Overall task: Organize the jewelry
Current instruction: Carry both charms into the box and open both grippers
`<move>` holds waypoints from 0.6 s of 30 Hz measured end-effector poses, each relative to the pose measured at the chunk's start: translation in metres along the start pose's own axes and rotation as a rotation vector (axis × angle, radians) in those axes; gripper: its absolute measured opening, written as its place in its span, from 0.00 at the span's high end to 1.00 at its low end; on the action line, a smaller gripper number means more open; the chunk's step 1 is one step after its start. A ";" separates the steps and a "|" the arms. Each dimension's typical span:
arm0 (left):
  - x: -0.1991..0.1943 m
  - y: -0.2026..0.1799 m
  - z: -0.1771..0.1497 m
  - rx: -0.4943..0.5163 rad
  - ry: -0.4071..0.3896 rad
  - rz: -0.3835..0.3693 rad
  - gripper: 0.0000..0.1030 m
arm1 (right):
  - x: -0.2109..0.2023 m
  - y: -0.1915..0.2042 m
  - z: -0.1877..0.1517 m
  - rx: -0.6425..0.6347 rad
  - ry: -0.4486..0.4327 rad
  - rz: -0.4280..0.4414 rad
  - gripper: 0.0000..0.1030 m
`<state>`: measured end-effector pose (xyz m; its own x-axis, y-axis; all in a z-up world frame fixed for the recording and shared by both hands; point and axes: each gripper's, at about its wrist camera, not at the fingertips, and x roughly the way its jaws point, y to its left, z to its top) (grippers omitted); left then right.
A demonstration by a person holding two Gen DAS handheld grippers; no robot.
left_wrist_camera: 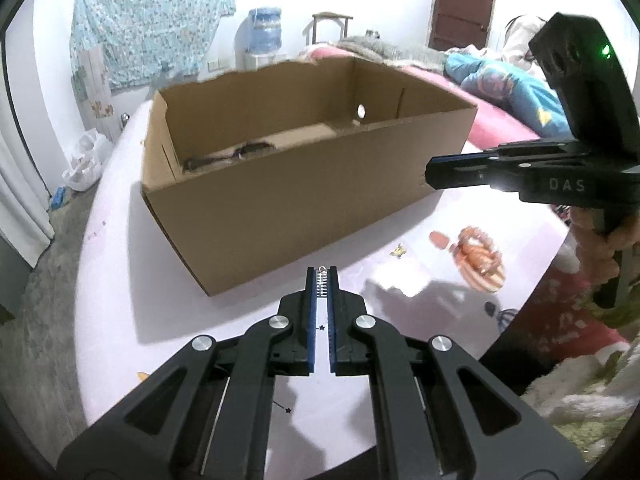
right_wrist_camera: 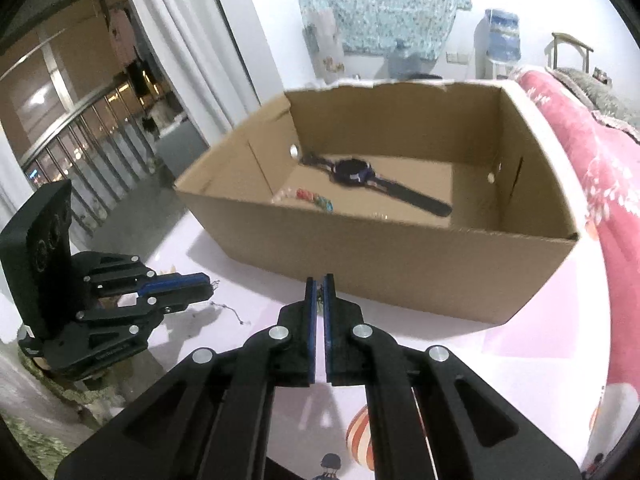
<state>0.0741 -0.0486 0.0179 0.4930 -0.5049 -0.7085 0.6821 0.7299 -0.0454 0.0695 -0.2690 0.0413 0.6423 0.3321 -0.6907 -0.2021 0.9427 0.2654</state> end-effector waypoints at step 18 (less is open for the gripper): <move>-0.030 -0.008 0.103 -0.011 -0.188 -0.156 0.96 | -0.042 -0.025 0.066 -0.015 -0.175 0.008 0.97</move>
<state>0.1094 -0.0865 0.1119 0.4744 -0.6882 -0.5489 0.7527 0.6405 -0.1525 0.0968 -0.3087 0.1079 0.7596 0.3300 -0.5605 -0.2173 0.9410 0.2595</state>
